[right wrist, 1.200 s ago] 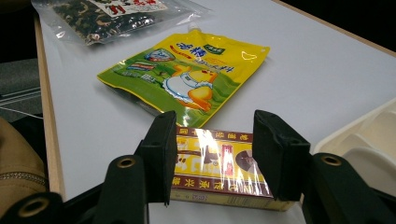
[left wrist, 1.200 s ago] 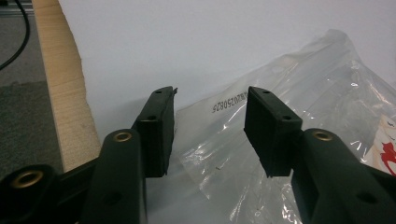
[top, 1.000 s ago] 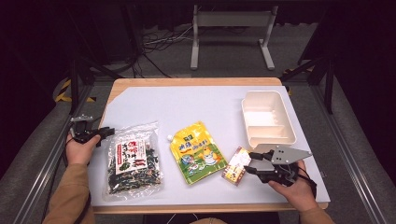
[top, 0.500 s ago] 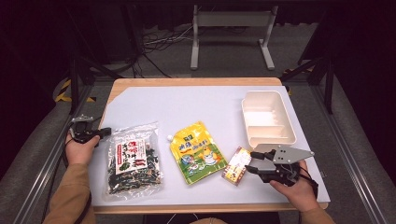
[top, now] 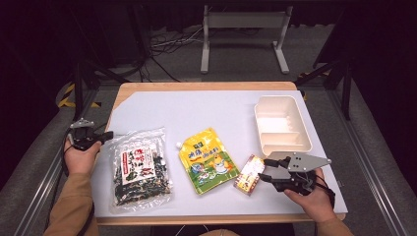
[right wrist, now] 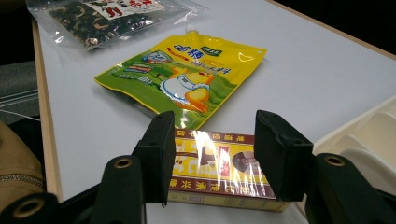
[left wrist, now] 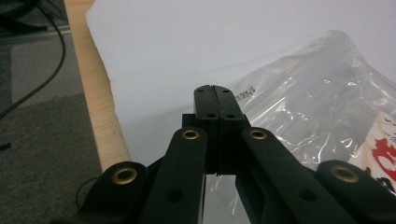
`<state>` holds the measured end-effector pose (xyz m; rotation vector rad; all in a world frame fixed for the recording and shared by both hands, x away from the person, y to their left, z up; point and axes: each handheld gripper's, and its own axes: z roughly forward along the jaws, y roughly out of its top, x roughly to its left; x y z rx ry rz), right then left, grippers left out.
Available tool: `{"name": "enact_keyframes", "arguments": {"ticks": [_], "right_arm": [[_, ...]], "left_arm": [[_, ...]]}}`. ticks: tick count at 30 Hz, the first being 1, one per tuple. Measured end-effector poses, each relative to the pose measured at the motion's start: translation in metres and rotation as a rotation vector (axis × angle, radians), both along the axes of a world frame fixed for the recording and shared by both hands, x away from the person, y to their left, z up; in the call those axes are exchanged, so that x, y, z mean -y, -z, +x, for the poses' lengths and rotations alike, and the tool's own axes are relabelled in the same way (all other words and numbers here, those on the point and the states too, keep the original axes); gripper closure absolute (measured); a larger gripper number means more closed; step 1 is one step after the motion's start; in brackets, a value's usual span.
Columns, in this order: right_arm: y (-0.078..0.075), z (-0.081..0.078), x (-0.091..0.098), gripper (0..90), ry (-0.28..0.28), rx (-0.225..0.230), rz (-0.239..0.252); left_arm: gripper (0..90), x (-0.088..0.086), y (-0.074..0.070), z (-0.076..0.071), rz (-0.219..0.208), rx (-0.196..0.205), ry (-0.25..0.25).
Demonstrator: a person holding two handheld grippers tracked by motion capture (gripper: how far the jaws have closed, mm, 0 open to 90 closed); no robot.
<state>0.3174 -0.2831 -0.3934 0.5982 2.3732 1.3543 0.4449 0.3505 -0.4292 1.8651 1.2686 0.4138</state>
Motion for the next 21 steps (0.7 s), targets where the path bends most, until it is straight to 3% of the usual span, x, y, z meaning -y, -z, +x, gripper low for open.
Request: {"name": "enact_keyframes", "arguments": {"ticks": [4, 9, 15, 18, 21], "right_arm": [[-0.001, 0.001, -0.001, 50.0, -0.005, -0.003, 0.002], [-0.003, 0.003, -0.004, 51.7, -0.017, -0.019, 0.008], [-0.004, 0.006, -0.015, 52.7, -0.028, -0.049, 0.002], [-0.006, 0.007, -0.023, 53.8, -0.044, -0.065, 0.004], [-0.007, 0.008, -0.026, 54.3, -0.053, -0.071, 0.008]], "left_arm": [[90.0, 0.0, -0.016, -0.009, -0.012, 0.04, 0.01], [90.0, -0.002, -0.041, -0.025, -0.032, 0.123, 0.022], [90.0, 0.0, -0.058, -0.038, -0.052, 0.178, 0.037], [90.0, -0.001, -0.073, -0.051, -0.071, 0.228, 0.064], [90.0, -0.001, -0.078, -0.056, -0.077, 0.246, 0.079]]}}
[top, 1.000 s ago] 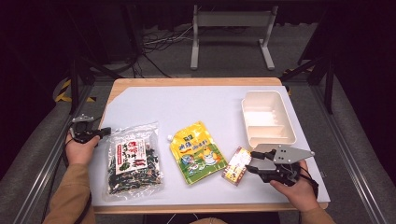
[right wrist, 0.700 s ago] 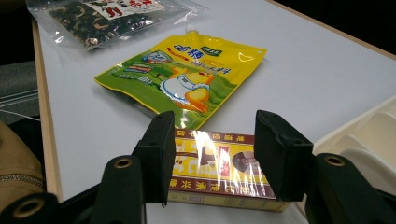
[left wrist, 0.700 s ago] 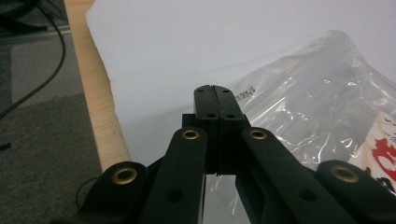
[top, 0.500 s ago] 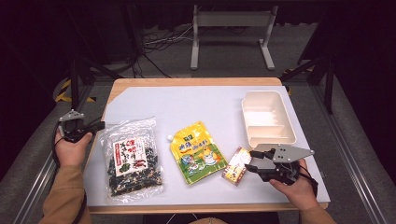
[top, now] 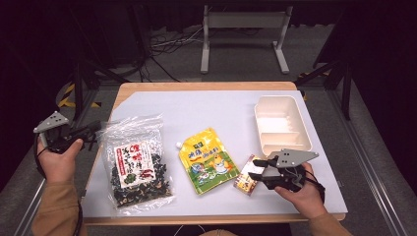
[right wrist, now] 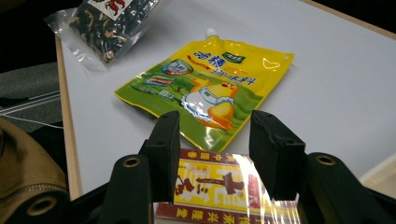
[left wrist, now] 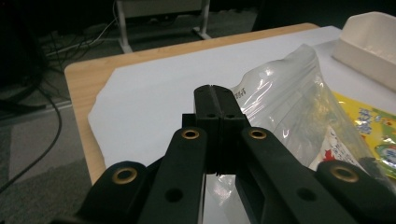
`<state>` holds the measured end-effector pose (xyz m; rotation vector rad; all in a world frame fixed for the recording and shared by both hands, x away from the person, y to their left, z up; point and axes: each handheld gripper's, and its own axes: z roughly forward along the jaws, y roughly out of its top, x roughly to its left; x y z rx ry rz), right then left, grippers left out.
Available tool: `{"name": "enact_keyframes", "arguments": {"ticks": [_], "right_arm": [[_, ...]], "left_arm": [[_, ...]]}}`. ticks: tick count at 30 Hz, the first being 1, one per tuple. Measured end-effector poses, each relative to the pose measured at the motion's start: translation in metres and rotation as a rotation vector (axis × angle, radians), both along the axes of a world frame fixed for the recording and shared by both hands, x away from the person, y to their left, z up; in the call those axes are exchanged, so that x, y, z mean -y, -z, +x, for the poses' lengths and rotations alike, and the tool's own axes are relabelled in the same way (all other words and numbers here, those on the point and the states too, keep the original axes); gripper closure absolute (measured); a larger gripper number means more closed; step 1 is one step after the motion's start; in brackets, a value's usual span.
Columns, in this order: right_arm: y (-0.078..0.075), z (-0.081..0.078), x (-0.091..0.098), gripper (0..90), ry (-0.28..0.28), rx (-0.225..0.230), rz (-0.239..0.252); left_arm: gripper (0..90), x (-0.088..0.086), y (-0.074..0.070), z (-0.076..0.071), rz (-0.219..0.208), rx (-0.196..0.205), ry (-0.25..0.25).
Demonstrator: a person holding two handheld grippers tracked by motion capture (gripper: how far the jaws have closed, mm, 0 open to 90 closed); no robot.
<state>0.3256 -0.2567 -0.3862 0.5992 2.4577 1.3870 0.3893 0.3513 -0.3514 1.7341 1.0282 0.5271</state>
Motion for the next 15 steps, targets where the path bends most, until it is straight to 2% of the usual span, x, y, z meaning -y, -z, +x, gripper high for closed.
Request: {"name": "enact_keyframes", "arguments": {"ticks": [7, 12, 15], "right_arm": [[-0.009, 0.004, -0.021, 56.4, -0.035, -0.024, -0.007], [-0.016, 0.009, -0.04, 56.2, -0.058, -0.046, -0.014], [-0.021, 0.014, -0.052, 55.1, -0.071, -0.058, -0.024]], "left_arm": [[90.0, 0.004, -0.016, -0.015, -0.042, 0.068, 0.044], [90.0, 0.008, -0.026, -0.023, -0.035, 0.099, 0.078], [90.0, 0.008, -0.03, -0.028, -0.046, 0.112, 0.098]]}}
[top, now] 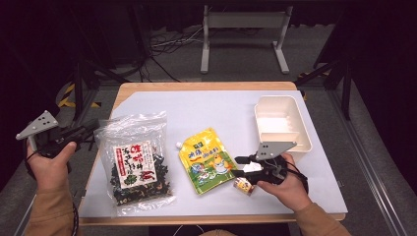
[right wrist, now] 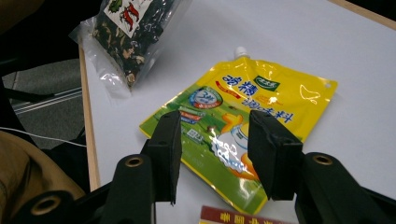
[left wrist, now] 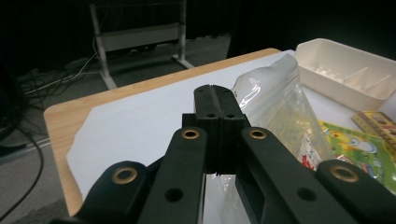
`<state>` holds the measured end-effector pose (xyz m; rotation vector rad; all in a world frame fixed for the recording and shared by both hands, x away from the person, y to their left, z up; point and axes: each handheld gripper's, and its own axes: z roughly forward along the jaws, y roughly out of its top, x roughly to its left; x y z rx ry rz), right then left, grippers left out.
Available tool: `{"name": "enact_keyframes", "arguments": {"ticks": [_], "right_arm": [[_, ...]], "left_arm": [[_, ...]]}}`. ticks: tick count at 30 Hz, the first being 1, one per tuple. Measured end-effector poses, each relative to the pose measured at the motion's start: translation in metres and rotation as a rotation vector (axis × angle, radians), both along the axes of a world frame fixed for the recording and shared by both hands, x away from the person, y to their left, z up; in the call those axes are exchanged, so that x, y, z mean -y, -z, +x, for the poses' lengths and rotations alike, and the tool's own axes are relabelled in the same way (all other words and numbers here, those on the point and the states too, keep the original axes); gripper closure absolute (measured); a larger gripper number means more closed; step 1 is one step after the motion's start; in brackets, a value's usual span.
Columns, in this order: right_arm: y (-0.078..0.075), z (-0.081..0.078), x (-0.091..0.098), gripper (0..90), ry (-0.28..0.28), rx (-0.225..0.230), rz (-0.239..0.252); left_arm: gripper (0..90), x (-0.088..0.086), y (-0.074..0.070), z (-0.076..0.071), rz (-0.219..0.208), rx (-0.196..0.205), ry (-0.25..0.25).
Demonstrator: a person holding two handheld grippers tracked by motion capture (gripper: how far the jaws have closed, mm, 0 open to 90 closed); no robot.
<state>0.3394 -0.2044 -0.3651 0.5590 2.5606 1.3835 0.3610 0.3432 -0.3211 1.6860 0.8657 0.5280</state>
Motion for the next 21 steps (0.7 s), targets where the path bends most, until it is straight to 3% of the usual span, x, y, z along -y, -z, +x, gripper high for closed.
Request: {"name": "enact_keyframes", "arguments": {"ticks": [9, 21], "right_arm": [[-0.022, 0.014, -0.038, 49.3, -0.045, -0.038, 0.005], [-0.042, 0.032, -0.08, 44.0, -0.072, -0.036, -0.001]], "left_arm": [[90.0, 0.002, -0.01, -0.011, -0.018, 0.037, 0.037], [90.0, 0.006, -0.017, -0.021, -0.02, 0.065, 0.058]]}}
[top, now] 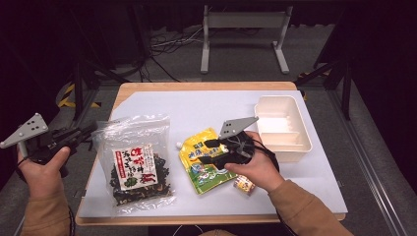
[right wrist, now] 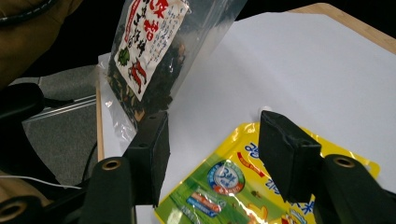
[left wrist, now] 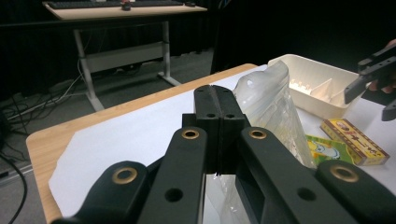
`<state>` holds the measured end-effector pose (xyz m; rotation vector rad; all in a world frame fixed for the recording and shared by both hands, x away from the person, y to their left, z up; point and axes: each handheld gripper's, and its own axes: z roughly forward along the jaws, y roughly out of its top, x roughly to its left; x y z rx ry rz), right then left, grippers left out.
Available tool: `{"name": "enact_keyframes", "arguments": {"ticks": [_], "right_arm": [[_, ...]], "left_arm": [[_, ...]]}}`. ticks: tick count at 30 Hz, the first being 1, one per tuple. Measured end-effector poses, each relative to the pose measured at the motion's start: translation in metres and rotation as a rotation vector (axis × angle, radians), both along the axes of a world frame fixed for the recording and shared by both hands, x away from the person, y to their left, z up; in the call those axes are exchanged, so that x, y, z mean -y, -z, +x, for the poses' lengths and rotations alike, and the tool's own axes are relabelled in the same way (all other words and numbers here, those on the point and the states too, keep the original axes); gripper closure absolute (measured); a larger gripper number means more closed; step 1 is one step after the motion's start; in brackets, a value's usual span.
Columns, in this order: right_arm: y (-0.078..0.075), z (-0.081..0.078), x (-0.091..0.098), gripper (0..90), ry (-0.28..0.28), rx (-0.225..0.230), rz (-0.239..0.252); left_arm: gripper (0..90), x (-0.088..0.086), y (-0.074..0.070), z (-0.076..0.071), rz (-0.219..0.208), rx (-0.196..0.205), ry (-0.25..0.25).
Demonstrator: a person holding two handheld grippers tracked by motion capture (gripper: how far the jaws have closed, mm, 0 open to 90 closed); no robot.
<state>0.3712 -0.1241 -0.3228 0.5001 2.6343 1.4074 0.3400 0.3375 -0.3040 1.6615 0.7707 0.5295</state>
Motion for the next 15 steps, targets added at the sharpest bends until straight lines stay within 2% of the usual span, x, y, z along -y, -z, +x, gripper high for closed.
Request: {"name": "enact_keyframes", "arguments": {"ticks": [7, 15], "right_arm": [[-0.008, 0.01, -0.021, 40.0, -0.012, -0.037, 0.021], [-0.013, 0.015, -0.046, 36.9, -0.021, -0.015, 0.019]], "left_arm": [[90.0, 0.004, -0.005, -0.005, -0.007, 0.022, 0.022], [90.0, 0.012, -0.012, -0.011, -0.015, 0.063, 0.071]]}}
